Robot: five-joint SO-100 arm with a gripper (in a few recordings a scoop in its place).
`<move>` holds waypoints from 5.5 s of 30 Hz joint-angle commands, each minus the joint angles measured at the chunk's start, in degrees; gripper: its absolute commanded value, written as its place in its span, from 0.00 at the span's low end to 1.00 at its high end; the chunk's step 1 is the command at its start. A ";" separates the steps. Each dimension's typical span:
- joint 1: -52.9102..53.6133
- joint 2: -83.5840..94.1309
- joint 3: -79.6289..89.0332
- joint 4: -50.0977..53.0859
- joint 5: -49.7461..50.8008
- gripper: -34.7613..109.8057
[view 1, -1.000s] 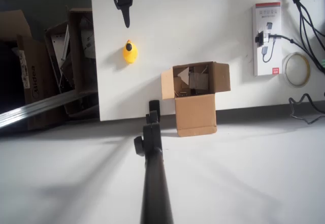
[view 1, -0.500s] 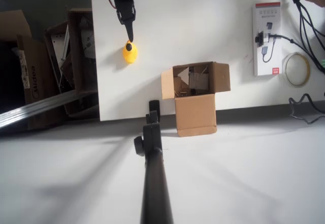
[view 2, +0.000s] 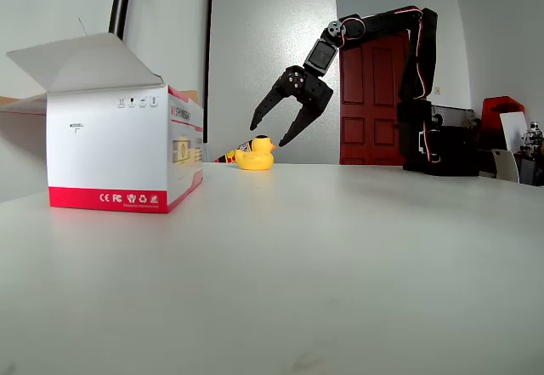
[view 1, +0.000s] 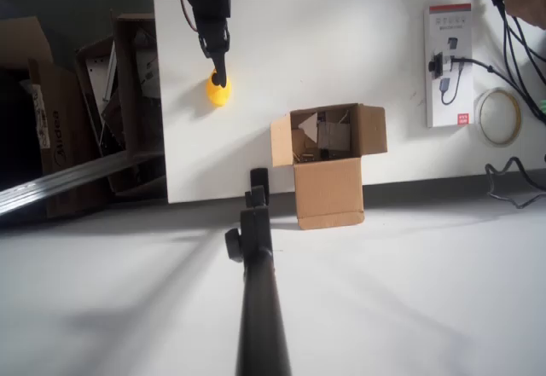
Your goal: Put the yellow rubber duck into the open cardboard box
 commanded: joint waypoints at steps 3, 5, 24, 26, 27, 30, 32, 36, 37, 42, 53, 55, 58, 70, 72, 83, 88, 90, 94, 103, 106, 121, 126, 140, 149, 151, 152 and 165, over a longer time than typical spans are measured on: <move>0.26 -3.08 -4.31 -0.97 0.53 0.42; 0.44 -3.96 -4.75 -1.14 0.53 0.42; 1.93 -5.54 -5.36 -1.58 0.79 0.35; 1.93 -5.54 -5.36 -1.58 0.79 0.34; 1.93 -5.54 -5.36 -1.58 0.70 0.33; 1.93 -5.54 -5.36 -1.58 0.62 0.31; 1.85 -5.54 -5.36 -1.49 0.44 0.30; 1.76 -5.27 -5.45 -1.14 0.35 0.29; 1.76 -4.92 -5.45 -0.97 0.35 0.29; 1.49 -1.58 -6.68 2.11 0.18 0.29; -2.11 5.10 -16.87 13.97 0.70 0.29; -3.87 5.19 -19.60 16.00 1.05 0.29; -7.38 5.19 -23.38 18.54 1.41 0.28; -20.57 -2.11 -39.73 21.71 1.23 0.28; -21.97 -5.01 -43.07 21.71 1.41 0.28; -26.63 -16.79 -52.21 17.05 2.02 0.28; -26.72 -21.97 -56.87 16.70 3.43 0.28; -26.98 -23.82 -58.71 16.70 4.22 0.28; -28.39 -27.25 -62.40 16.79 4.83 0.28; -30.59 -33.13 -68.91 17.14 6.24 0.29; -30.59 -33.57 -69.43 17.14 7.47 0.29; -29.79 -33.49 -69.61 17.84 10.55 0.38; -29.36 -33.75 -70.22 18.72 10.55 0.40; -28.56 -33.84 -71.81 20.65 9.76 0.24; -28.21 -32.61 -71.81 21.36 9.40 0.24; -28.21 -31.64 -71.81 21.71 9.23 0.24; -28.21 -31.03 -71.89 21.97 9.14 0.24; -25.75 -20.13 -71.89 29.97 6.94 0.24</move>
